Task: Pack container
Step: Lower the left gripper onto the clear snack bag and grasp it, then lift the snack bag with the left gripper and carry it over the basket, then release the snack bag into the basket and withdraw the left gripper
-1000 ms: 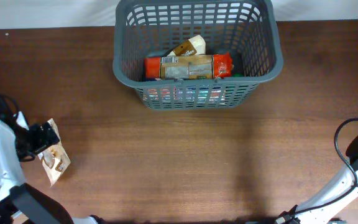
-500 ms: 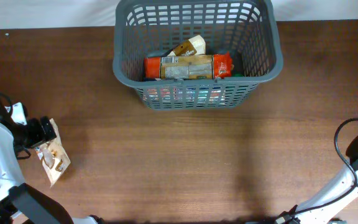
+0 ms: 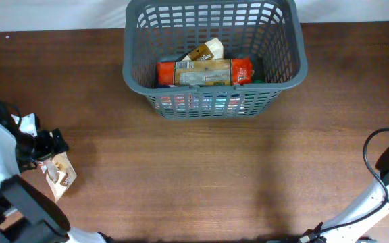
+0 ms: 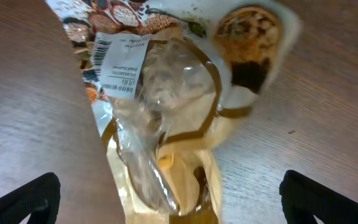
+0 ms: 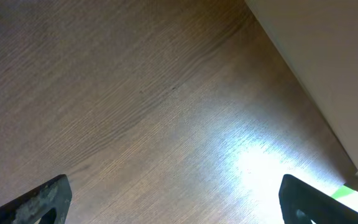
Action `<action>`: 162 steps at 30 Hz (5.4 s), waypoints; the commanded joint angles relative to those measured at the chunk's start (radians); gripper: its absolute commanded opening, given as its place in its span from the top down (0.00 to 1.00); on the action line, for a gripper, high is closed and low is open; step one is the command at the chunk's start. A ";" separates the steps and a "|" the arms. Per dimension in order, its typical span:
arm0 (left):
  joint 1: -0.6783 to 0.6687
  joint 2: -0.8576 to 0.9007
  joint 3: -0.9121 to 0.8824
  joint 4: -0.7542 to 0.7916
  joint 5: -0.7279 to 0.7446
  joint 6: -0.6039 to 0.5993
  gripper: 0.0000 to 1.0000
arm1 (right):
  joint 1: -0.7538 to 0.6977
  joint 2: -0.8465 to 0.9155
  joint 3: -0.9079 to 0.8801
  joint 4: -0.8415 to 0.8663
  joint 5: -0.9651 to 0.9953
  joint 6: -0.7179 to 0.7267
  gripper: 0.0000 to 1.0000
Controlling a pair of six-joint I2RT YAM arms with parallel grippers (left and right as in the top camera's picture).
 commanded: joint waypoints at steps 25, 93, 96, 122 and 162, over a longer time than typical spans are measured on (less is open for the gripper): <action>0.003 0.103 -0.080 0.151 0.015 0.020 0.01 | -0.006 -0.004 -0.003 0.001 -0.002 0.013 0.01; -0.195 -0.288 0.576 0.172 0.519 -0.022 0.98 | -0.006 -0.004 -0.003 0.001 -0.002 0.013 0.01; -0.311 -0.318 0.627 0.259 0.547 -0.038 0.98 | -0.006 -0.004 -0.003 0.001 -0.002 0.013 0.01; -0.889 0.216 0.631 0.584 0.410 -0.140 0.98 | -0.006 -0.004 -0.003 0.001 -0.002 0.013 0.01; -0.673 -0.122 0.734 0.236 0.372 -0.137 0.01 | -0.006 -0.004 -0.003 0.001 -0.002 0.013 0.02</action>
